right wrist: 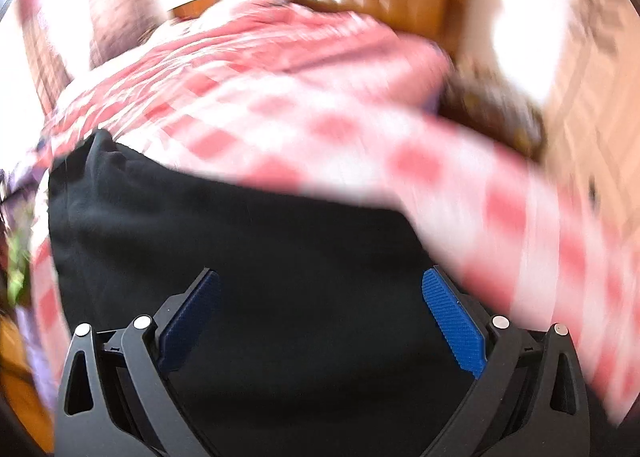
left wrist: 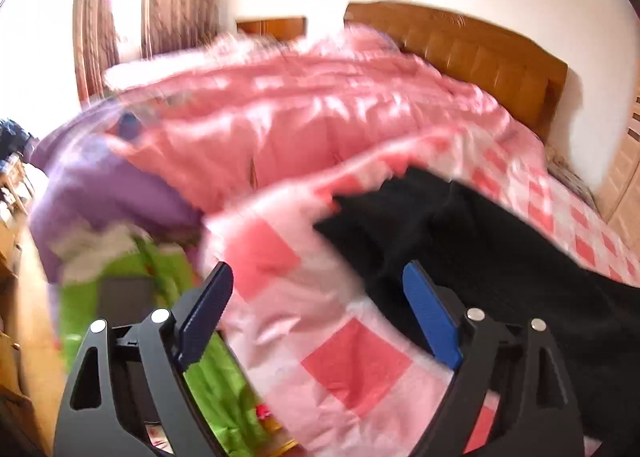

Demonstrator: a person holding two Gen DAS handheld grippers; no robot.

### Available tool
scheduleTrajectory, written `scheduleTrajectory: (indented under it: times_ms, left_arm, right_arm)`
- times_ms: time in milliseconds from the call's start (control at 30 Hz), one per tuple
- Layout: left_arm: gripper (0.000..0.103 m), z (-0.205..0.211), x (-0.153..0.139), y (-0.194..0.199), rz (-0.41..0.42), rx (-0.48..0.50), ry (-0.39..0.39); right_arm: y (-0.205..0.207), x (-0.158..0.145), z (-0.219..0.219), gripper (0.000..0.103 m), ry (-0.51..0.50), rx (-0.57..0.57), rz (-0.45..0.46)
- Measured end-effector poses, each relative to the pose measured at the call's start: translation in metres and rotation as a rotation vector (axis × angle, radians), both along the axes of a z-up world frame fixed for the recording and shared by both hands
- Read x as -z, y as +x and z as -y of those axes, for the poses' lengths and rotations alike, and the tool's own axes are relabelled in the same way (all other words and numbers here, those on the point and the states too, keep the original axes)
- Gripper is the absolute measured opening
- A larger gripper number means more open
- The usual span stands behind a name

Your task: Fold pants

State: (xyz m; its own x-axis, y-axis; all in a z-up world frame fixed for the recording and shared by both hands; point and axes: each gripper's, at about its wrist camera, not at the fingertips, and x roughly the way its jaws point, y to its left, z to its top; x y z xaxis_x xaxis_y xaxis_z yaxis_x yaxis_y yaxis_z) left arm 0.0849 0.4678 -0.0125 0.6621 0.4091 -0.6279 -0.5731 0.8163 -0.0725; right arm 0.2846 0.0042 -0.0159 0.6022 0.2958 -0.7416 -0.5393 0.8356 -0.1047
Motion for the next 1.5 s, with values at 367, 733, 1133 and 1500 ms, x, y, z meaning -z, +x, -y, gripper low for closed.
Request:
scheduleTrajectory:
  times_ms: [367, 733, 1133, 1500]
  left_arm:
    - [0.087, 0.086, 0.030, 0.096, -0.237, 0.263, 0.055]
    - [0.092, 0.060, 0.063, 0.087, -0.279, 0.218, -0.095]
    - [0.094, 0.060, 0.064, 0.090, -0.257, 0.224, -0.090]
    - [0.095, 0.063, 0.064, 0.087, -0.239, 0.223, -0.085]
  right_arm:
    - [0.027, 0.036, -0.190, 0.070, -0.198, -0.684, 0.052]
    - [0.052, 0.038, -0.225, 0.030, -0.112, -0.954, -0.065]
    - [0.042, 0.041, -0.230, 0.020, -0.129, -1.007, -0.114]
    - [0.043, 0.044, -0.233, 0.020, -0.125, -0.966, -0.215]
